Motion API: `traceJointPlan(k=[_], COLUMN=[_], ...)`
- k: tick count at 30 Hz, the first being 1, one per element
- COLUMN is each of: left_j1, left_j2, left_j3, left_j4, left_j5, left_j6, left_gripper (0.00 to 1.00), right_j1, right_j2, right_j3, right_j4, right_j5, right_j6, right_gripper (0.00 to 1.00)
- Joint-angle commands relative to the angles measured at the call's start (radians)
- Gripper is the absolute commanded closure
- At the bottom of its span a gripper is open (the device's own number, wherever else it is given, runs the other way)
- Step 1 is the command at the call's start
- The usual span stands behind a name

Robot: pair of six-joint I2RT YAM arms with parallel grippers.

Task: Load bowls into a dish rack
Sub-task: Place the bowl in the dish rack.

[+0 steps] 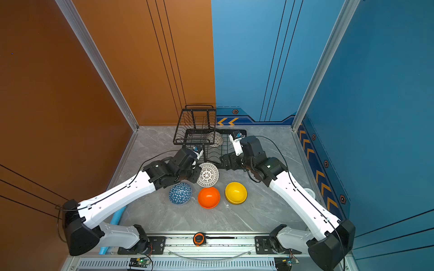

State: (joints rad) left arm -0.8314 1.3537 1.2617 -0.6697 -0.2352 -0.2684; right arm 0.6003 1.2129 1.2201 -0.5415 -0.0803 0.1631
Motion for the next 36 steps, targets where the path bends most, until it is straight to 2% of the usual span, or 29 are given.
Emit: traceJointPlan(k=[1, 8, 13, 27, 36], left_j1=[0.004, 0.004, 0.005, 0.000, -0.002], left_j2=[-0.032, -0.038, -0.040, -0.081, -0.100], left_j3=[0.055, 0.066, 0.077, 0.039, 0.014], left_j4=[0.027, 0.045, 0.055, 0.116, 0.160], left_j5=[-0.038, -0.053, -0.050, -0.040, -0.013], left_j6=[0.026, 0.033, 0.041, 0.051, 0.050], left_gripper=[1.00, 1.00, 1.00, 1.00, 1.00], right_j1=[0.055, 0.139, 0.149, 0.150, 0.142], right_j2=[0.018, 0.068, 0.106, 0.133, 0.153], right_j3=[0.030, 0.033, 0.023, -0.025, -0.008], right_j4=[-0.020, -0.010, -0.009, 0.020, 0.031], right_j5=[-0.022, 0.005, 0.022, 0.030, 0.017], right_j6=[0.050, 0.091, 0.112, 0.132, 0.134], right_gripper=[0.00, 0.01, 0.07, 0.38, 0.65])
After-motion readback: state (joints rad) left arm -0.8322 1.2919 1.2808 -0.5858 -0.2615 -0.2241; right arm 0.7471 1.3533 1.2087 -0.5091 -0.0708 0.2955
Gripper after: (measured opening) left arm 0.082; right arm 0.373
